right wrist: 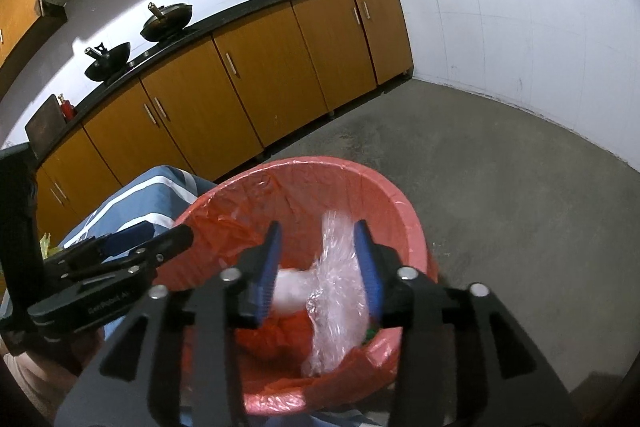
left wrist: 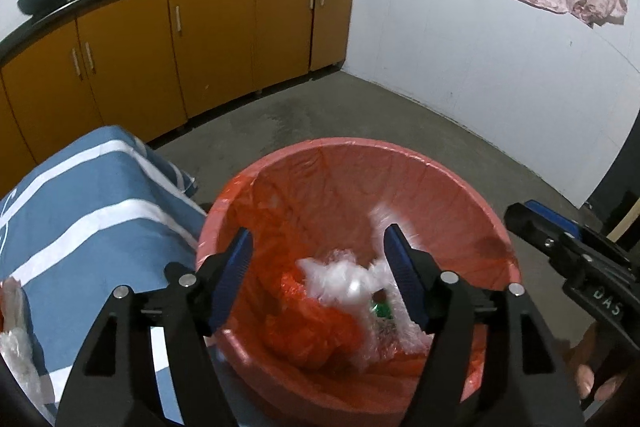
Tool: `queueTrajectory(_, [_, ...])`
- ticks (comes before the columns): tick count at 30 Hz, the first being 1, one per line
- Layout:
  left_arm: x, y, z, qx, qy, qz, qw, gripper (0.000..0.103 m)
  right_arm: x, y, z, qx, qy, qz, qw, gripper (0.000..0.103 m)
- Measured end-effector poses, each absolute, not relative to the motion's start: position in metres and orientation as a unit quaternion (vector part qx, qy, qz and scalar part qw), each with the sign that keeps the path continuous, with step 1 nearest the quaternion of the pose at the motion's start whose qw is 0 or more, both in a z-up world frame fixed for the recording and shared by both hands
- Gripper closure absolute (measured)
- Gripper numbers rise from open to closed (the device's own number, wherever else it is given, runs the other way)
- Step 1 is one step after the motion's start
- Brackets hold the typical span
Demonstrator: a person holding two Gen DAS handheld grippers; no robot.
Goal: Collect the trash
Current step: 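Carry both items over the red bin and open both tools to drop them, then move both tools back to the table and grasp the clear bag with the right tool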
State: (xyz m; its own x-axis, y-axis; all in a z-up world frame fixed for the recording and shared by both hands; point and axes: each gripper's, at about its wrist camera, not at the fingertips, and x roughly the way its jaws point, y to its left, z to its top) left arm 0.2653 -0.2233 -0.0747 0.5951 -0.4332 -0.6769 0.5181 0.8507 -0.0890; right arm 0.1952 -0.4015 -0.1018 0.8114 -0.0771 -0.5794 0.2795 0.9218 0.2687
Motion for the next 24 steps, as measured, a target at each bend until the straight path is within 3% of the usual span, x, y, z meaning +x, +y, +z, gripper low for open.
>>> queueTrajectory(8, [0.249, -0.173, -0.058, 0.032, 0.349, -0.226, 0.909, 0.029, 0.181, -0.391, -0.085, 0.151, 0.278, -0.111, 0.942, 0.029])
queueTrajectory(15, [0.218, -0.093, -0.042, 0.002, 0.321, -0.15, 0.935, 0.018, 0.179, -0.343, -0.061, 0.091, 0.263, -0.087, 0.957, 0.028])
queueTrajectory(24, [0.178, 0.026, -0.044, -0.005, 0.294, 0.013, 0.956, 0.012, 0.192, -0.238, -0.05, 0.054, 0.266, 0.017, 0.962, 0.017])
